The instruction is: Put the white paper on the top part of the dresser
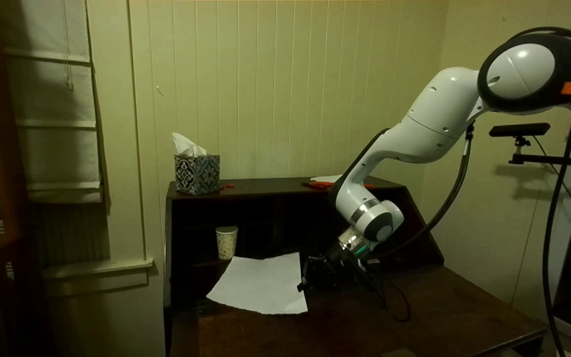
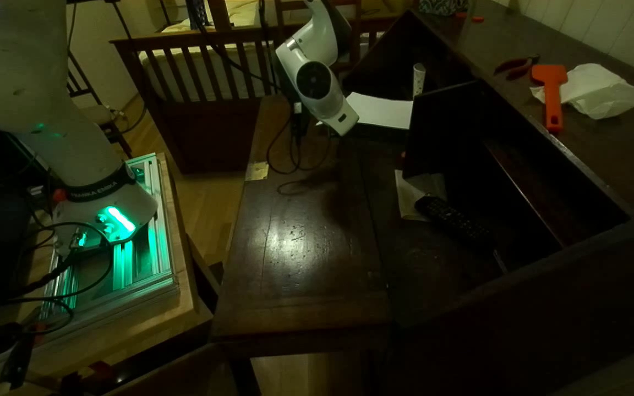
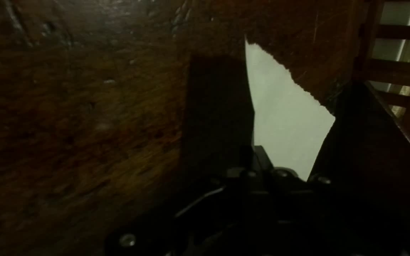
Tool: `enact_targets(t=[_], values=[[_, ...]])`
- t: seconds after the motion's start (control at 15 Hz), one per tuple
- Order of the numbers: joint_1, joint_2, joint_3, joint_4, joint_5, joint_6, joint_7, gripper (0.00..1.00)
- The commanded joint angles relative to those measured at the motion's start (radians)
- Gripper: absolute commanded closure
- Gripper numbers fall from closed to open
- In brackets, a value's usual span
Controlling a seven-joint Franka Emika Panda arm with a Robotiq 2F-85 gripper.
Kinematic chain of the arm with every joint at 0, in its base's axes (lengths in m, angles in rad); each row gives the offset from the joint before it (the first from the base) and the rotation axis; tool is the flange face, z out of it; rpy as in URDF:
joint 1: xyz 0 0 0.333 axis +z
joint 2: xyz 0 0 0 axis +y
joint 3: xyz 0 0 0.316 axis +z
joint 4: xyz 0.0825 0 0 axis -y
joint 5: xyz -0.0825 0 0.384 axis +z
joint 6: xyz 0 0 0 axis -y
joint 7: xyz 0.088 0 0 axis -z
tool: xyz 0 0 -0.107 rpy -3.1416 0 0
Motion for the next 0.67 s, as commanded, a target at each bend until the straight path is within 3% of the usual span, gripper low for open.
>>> enact_targets(t=[0.0, 0.33, 0.6], values=[[-0.039, -0.057, 0.015, -0.031, 0.026, -0.083, -0.019, 1.0], [-0.042, -0.294, 0.007, -0.177, -0.123, -0.262, 0.057, 1.0], [-0.036, -0.505, 0.008, -0.25, -0.28, -0.298, 0.071, 1.0]])
